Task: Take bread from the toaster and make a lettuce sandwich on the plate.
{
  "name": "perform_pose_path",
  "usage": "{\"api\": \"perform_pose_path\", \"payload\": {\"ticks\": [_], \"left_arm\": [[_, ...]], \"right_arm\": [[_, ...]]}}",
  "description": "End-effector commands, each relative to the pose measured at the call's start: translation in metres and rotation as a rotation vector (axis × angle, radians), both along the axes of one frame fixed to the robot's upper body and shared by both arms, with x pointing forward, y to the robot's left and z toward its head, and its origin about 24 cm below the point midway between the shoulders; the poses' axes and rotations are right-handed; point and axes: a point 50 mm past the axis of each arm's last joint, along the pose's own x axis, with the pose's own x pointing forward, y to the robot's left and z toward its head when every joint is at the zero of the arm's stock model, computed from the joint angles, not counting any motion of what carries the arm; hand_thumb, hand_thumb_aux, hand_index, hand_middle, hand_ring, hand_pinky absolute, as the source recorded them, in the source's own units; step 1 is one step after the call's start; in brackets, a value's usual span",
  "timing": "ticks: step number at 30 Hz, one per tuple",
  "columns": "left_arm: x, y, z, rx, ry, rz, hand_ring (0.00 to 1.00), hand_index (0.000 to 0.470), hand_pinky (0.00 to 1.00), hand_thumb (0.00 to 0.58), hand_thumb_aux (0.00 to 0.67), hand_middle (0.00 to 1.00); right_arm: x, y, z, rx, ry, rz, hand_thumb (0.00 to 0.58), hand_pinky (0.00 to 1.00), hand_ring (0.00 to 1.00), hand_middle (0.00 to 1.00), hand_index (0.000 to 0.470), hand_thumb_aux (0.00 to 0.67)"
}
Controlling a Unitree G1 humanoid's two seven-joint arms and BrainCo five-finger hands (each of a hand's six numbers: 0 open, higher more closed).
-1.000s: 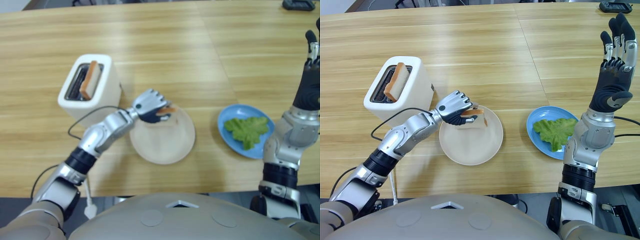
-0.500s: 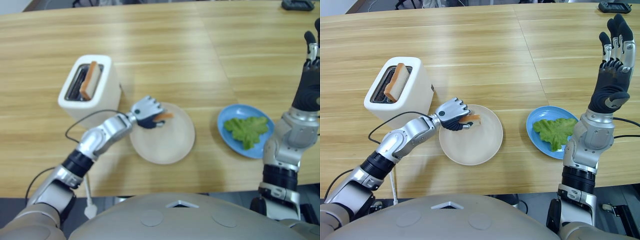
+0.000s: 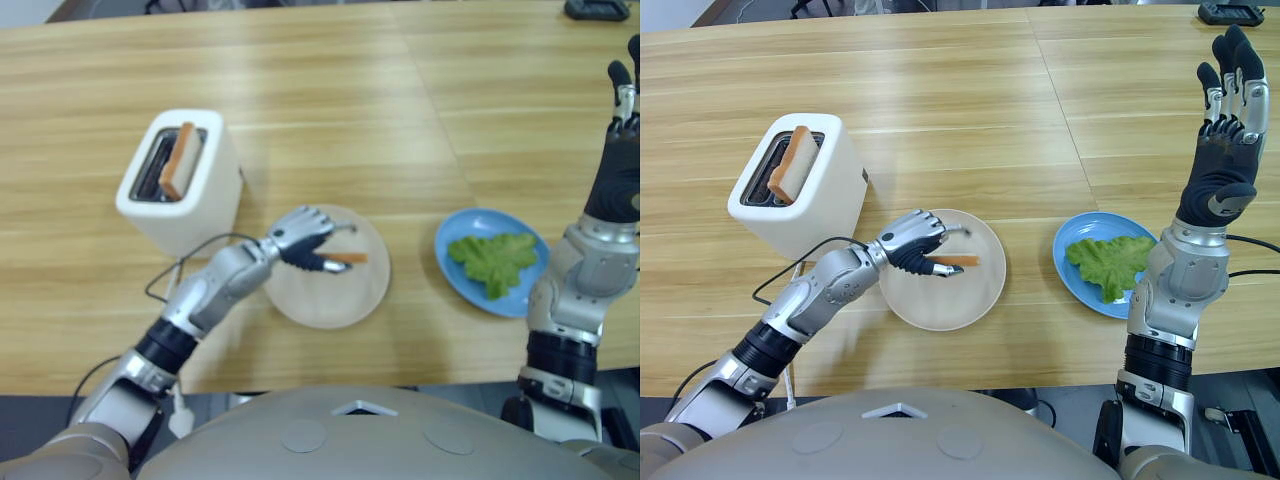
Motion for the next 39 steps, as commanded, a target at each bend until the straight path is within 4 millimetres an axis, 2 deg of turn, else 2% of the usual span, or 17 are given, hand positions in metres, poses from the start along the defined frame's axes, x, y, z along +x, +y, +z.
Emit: {"api": "perform_pose_path", "payload": {"ticks": [1, 5, 8, 20, 22, 24, 28, 31, 34, 39], "left_arm": [[0.004, 0.005, -0.003, 0.045, 0.024, 0.023, 0.0, 0.0, 0.0, 0.0, 0.0, 0.0], [-0.001, 0.009, -0.019, 0.148, 0.07, 0.003, 0.0, 0.0, 0.0, 0.0, 0.0, 0.0], [-0.003, 0.009, -0.023, 0.177, 0.08, -0.008, 0.0, 0.0, 0.0, 0.0, 0.0, 0.0], [0.002, 0.012, -0.006, 0.12, 0.01, 0.023, 0.0, 0.0, 0.0, 0.0, 0.0, 0.0], [0.008, 0.013, 0.008, 0.051, -0.046, 0.052, 0.0, 0.0, 0.0, 0.0, 0.0, 0.0], [0.016, 0.017, 0.036, -0.094, -0.146, 0.106, 0.0, 0.0, 0.0, 0.0, 0.0, 0.0], [0.026, 0.041, 0.103, -0.443, -0.354, 0.218, 0.0, 0.0, 0.0, 0.0, 0.0, 0.0], [0.026, 0.059, 0.135, -0.589, -0.443, 0.266, 0.0, 0.0, 0.0, 0.0, 0.0, 0.0], [0.022, 0.069, 0.147, -0.638, -0.488, 0.294, 0.0, 0.0, 0.0, 0.0, 0.0, 0.0], [0.019, 0.076, 0.146, -0.657, -0.494, 0.333, 0.0, 0.0, 0.0, 0.0, 0.0, 0.0]], "right_arm": [[-0.001, 0.003, 0.001, -0.011, -0.002, 0.001, 0.0, 0.0, 0.0, 0.0, 0.0, 0.0], [-0.002, 0.004, 0.001, -0.015, -0.001, -0.001, 0.0, 0.0, 0.0, 0.0, 0.0, 0.0], [-0.002, 0.004, 0.0, -0.015, 0.0, -0.002, 0.0, 0.0, 0.0, 0.0, 0.0, 0.0], [-0.005, 0.004, 0.001, -0.047, 0.012, -0.014, 0.0, 0.0, 0.0, 0.0, 0.0, 0.0], [-0.005, 0.003, -0.001, -0.109, 0.053, -0.012, 0.0, 0.0, 0.0, 0.0, 0.0, 0.0], [-0.003, 0.002, -0.009, -0.219, 0.133, -0.032, 0.0, 0.0, 0.0, 0.0, 0.0, 0.0], [0.001, -0.006, -0.033, -0.591, 0.338, -0.2, 0.0, 0.0, 0.0, 0.0, 0.0, 0.0], [0.002, -0.021, -0.052, -0.853, 0.489, -0.35, 0.0, 0.0, 0.0, 0.0, 0.0, 0.0], [-0.001, -0.04, -0.071, -1.09, 0.625, -0.442, 0.0, 0.0, 0.0, 0.0, 0.0, 0.0], [-0.015, -0.063, -0.084, -1.319, 0.805, -0.465, 0.0, 0.0, 0.0, 0.0, 0.0, 0.0]]}}
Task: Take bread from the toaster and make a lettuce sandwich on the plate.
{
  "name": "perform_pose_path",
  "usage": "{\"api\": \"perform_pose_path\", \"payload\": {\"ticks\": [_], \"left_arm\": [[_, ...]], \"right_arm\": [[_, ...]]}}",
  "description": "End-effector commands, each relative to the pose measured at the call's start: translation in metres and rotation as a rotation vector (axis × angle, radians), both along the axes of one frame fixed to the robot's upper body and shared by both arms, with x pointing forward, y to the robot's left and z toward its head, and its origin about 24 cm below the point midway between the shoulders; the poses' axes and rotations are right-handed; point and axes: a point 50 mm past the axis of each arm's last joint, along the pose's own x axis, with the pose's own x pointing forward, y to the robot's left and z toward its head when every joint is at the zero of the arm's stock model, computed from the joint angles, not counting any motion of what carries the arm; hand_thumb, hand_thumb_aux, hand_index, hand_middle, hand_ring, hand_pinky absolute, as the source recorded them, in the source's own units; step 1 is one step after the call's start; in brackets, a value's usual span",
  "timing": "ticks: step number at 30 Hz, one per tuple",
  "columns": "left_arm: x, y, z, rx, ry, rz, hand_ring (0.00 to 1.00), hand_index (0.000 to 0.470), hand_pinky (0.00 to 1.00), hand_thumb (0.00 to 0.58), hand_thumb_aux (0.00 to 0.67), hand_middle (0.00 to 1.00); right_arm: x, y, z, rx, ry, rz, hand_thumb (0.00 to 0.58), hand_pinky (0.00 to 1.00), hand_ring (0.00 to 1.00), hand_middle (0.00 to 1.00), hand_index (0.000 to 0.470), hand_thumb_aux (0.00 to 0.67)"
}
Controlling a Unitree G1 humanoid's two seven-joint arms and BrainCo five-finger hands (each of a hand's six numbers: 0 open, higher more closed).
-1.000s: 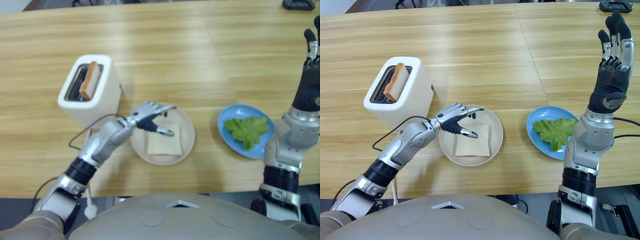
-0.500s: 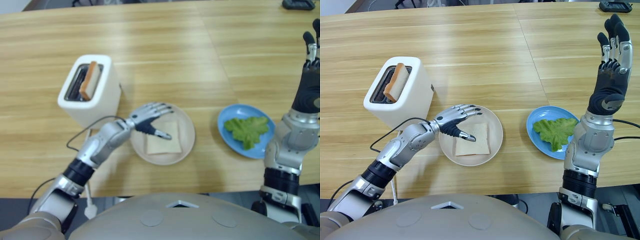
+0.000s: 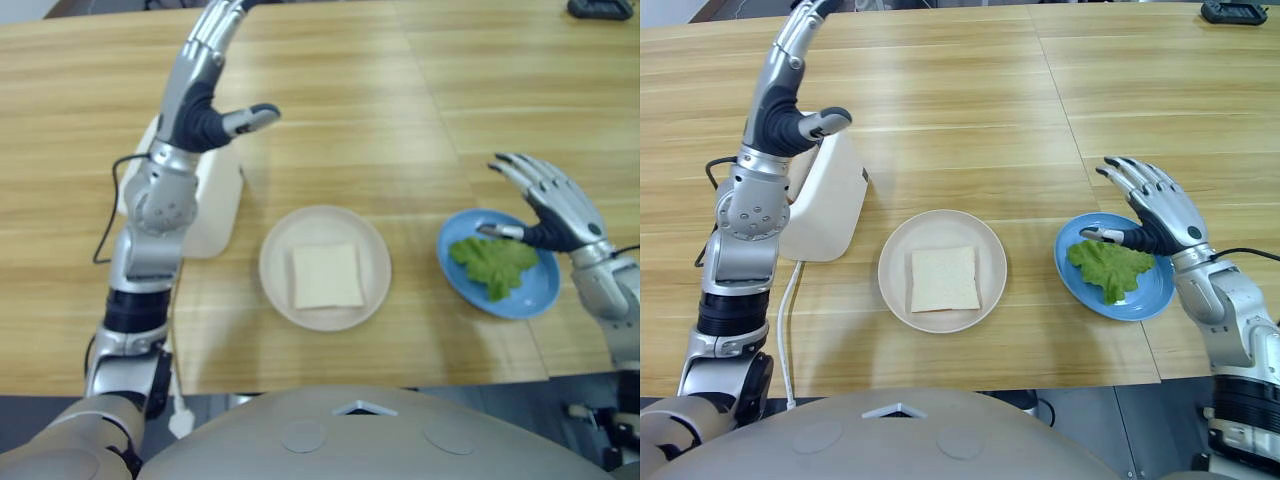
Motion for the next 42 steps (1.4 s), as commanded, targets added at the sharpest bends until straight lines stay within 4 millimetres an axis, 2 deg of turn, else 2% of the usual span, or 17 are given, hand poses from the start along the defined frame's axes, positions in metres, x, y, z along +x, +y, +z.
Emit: {"api": "perform_pose_path", "payload": {"ticks": [1, 5, 9, 16, 22, 33, 34, 35, 36, 37, 42], "left_arm": [[-0.003, 0.004, -0.001, -0.023, 0.001, 0.021, 0.0, 0.0, 0.0, 0.0, 0.0, 0.0], [-0.004, 0.008, 0.001, -0.038, -0.005, 0.039, 0.0, 0.0, 0.0, 0.0, 0.0, 0.0], [-0.005, 0.018, 0.005, -0.056, -0.02, 0.073, 0.0, 0.0, 0.0, 0.0, 0.0, 0.0], [-0.006, 0.03, 0.0, -0.076, 0.0, 0.115, 0.0, 0.0, 0.0, 0.0, 0.0, 0.0], [-0.007, 0.034, -0.001, -0.084, 0.005, 0.131, 0.0, 0.0, 0.0, 0.0, 0.0, 0.0], [-0.01, 0.034, 0.0, -0.075, 0.005, 0.125, 0.0, 0.0, 0.0, 0.0, 0.0, 0.0], [-0.01, 0.034, 0.0, -0.074, 0.005, 0.124, 0.0, 0.0, 0.0, 0.0, 0.0, 0.0], [-0.01, 0.034, 0.001, -0.074, 0.005, 0.122, 0.0, 0.0, 0.0, 0.0, 0.0, 0.0], [-0.01, 0.034, 0.001, -0.073, 0.006, 0.121, 0.0, 0.0, 0.0, 0.0, 0.0, 0.0], [-0.01, 0.034, 0.001, -0.072, 0.006, 0.121, 0.0, 0.0, 0.0, 0.0, 0.0, 0.0], [-0.011, 0.034, 0.001, -0.067, 0.009, 0.118, 0.0, 0.0, 0.0, 0.0, 0.0, 0.0]], "right_arm": [[-0.012, -0.014, -0.012, -0.142, 0.164, -0.047, 0.0, 0.0, 0.0, 0.0, 0.0, 0.0], [-0.024, -0.027, -0.017, -0.259, 0.289, -0.096, 0.0, 0.0, 0.0, 0.0, 0.0, 0.0], [-0.028, -0.021, -0.021, -0.319, 0.346, -0.081, 0.0, 0.0, 0.0, 0.0, 0.0, 0.0], [-0.025, -0.008, -0.041, -0.334, 0.408, -0.046, 0.0, 0.0, 0.0, 0.0, 0.0, 0.0], [-0.016, -0.005, -0.062, -0.339, 0.443, -0.021, 0.0, 0.0, 0.0, 0.0, 0.0, 0.0], [-0.015, -0.016, -0.088, -0.379, 0.494, -0.04, 0.0, 0.0, 0.0, 0.0, 0.0, 0.0], [-0.015, -0.017, -0.09, -0.379, 0.499, -0.044, 0.405, 0.0, 0.0, 0.0, 0.207, 0.302], [-0.015, -0.018, -0.091, -0.376, 0.499, -0.043, 0.498, 0.0, 0.0, 0.0, 0.287, 0.418], [-0.015, -0.017, -0.091, -0.371, 0.492, -0.039, 0.573, 0.0, 0.0, 0.0, 0.409, 0.596], [-0.014, -0.015, -0.09, -0.365, 0.487, -0.035, 0.58, 0.0, 0.0, 0.0, 0.46, 0.67], [-0.01, -0.009, -0.083, -0.352, 0.443, -0.014, 0.58, 0.0, 0.0, 0.0, 0.46, 0.67]]}}
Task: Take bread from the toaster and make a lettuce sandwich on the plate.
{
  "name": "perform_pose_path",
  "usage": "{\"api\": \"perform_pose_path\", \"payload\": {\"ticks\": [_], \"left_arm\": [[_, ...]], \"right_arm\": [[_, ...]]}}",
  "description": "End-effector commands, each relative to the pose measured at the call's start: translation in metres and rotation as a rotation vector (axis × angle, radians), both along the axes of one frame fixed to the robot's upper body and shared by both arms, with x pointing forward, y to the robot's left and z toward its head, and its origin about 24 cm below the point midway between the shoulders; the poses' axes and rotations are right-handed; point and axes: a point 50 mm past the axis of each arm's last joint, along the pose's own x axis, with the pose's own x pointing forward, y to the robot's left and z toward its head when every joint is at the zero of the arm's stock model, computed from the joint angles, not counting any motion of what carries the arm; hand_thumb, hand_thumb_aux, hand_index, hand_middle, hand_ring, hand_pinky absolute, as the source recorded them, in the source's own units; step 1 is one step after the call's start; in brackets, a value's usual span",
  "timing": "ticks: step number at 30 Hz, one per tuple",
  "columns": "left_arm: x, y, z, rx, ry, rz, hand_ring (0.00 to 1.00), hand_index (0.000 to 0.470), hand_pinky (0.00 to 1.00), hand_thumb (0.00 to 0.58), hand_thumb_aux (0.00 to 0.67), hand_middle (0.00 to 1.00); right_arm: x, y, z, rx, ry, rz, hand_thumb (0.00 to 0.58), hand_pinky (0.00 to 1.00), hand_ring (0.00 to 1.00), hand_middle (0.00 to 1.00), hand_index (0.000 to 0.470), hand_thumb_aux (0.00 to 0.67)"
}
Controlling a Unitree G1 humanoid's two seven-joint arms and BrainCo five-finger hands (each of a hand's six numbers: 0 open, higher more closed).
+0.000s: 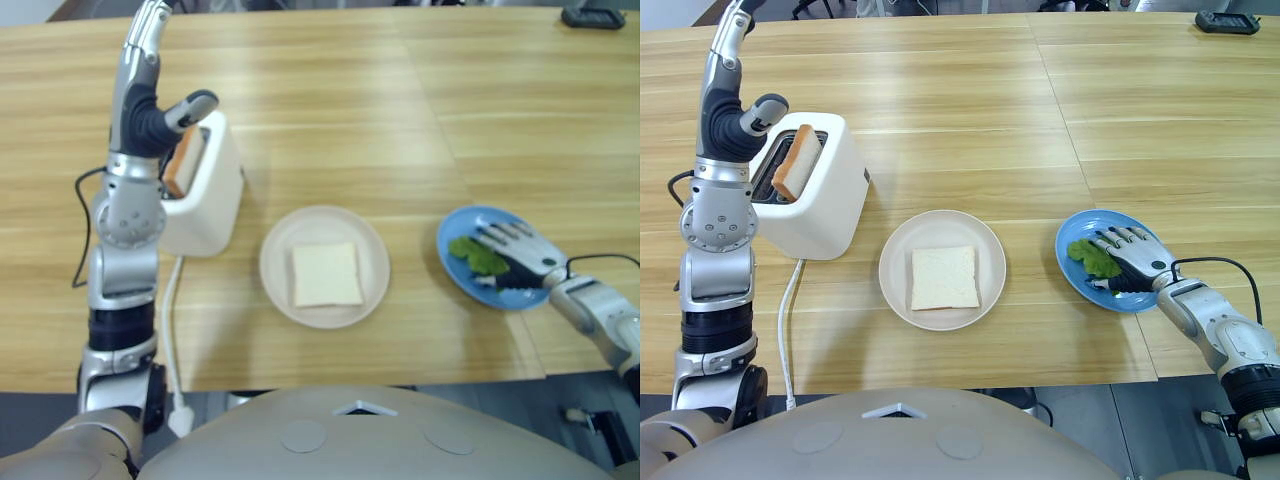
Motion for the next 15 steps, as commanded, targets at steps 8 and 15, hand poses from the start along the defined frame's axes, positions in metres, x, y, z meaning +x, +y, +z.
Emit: {"api": "perform_pose_path", "payload": {"ticks": [8, 15], "left_arm": [[-0.0008, -0.0012, 0.0008, 0.022, 0.008, -0.007, 0.0, 0.0, 0.0, 0.0, 0.0, 0.0], [0.0001, -0.0035, 0.0003, 0.032, 0.007, -0.008, 0.0, 0.0, 0.0, 0.0, 0.0, 0.0]], "right_arm": [[-0.0041, 0.0078, -0.0015, -0.014, -0.025, 0.062, 0.58, 0.0, 0.0, 0.0, 0.46, 0.67], [-0.0029, 0.0044, -0.0012, -0.012, -0.055, 0.051, 0.58, 0.0, 0.0, 0.0, 0.46, 0.67]]}}
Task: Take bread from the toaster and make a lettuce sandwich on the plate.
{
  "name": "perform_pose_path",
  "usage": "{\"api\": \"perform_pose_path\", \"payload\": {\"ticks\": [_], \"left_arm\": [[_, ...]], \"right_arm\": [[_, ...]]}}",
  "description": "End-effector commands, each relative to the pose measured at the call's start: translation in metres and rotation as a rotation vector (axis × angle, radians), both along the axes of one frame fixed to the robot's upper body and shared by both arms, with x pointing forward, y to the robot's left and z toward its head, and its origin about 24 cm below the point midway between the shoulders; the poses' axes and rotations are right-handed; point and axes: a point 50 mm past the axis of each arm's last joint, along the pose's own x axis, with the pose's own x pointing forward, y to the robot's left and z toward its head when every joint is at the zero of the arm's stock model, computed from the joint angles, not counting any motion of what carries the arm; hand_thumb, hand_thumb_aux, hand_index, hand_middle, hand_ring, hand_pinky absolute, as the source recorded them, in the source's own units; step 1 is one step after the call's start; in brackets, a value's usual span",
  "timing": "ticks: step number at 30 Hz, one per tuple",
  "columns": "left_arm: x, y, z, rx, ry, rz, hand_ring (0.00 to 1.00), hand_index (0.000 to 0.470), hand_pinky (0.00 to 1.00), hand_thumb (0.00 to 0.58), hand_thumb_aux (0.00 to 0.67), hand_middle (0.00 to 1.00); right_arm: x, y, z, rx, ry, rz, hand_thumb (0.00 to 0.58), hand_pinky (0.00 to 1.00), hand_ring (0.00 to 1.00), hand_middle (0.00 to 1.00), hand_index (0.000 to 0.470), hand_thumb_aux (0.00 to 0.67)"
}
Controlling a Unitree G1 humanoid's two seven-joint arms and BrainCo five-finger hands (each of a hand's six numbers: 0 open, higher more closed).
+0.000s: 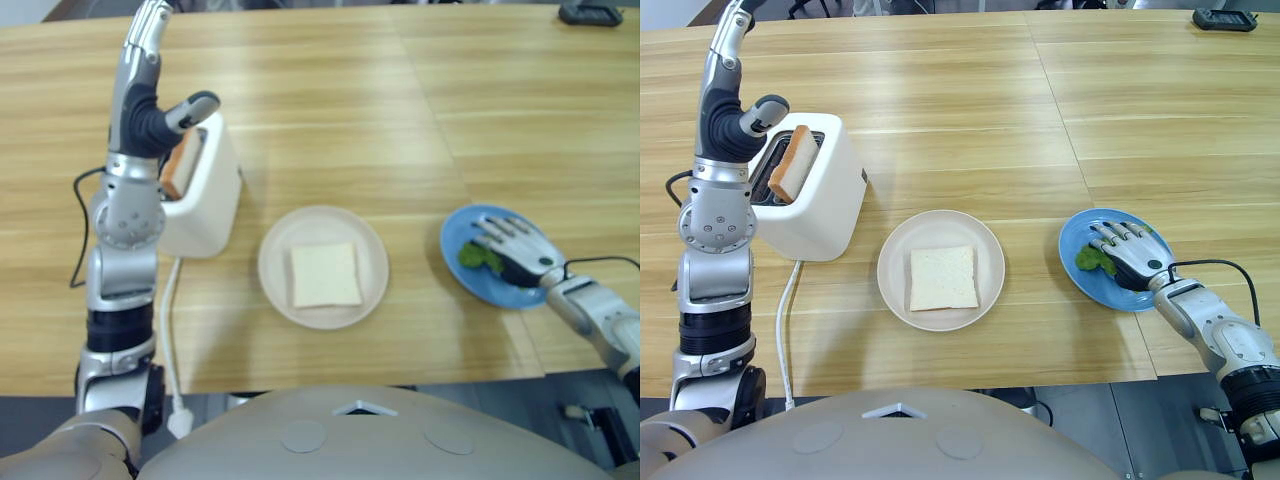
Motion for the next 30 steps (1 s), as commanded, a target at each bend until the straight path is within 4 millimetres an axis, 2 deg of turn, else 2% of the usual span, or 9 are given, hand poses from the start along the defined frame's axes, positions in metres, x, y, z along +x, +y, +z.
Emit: {"api": "perform_pose_path", "payload": {"ticks": [1, 21, 22, 30], "left_arm": [[0.0006, -0.0025, 0.0004, 0.024, 0.005, -0.007, 0.0, 0.0, 0.0, 0.0, 0.0, 0.0], [0.0019, -0.0048, -0.0018, 0.034, 0.003, -0.007, 0.0, 0.0, 0.0, 0.0, 0.0, 0.0], [0.002, -0.0048, -0.0019, 0.034, 0.003, -0.007, 0.0, 0.0, 0.0, 0.0, 0.0, 0.0], [0.0026, -0.0051, -0.0025, 0.038, 0.003, -0.009, 0.0, 0.0, 0.0, 0.0, 0.0, 0.0]], "right_arm": [[-0.0016, -0.0017, -0.0022, -0.018, -0.002, 0.006, 0.58, 0.0, 0.0, 0.0, 0.46, 0.67], [0.0054, -0.0041, 0.0046, 0.022, -0.156, 0.022, 0.58, 0.0, 0.0, 0.0, 0.46, 0.67], [0.0056, -0.0033, 0.0047, 0.027, -0.164, 0.027, 0.58, 1.0, 1.0, 1.0, 0.46, 0.67], [0.0081, -0.004, 0.0063, 0.026, -0.2, 0.035, 0.58, 1.0, 1.0, 1.0, 0.46, 0.67]]}}
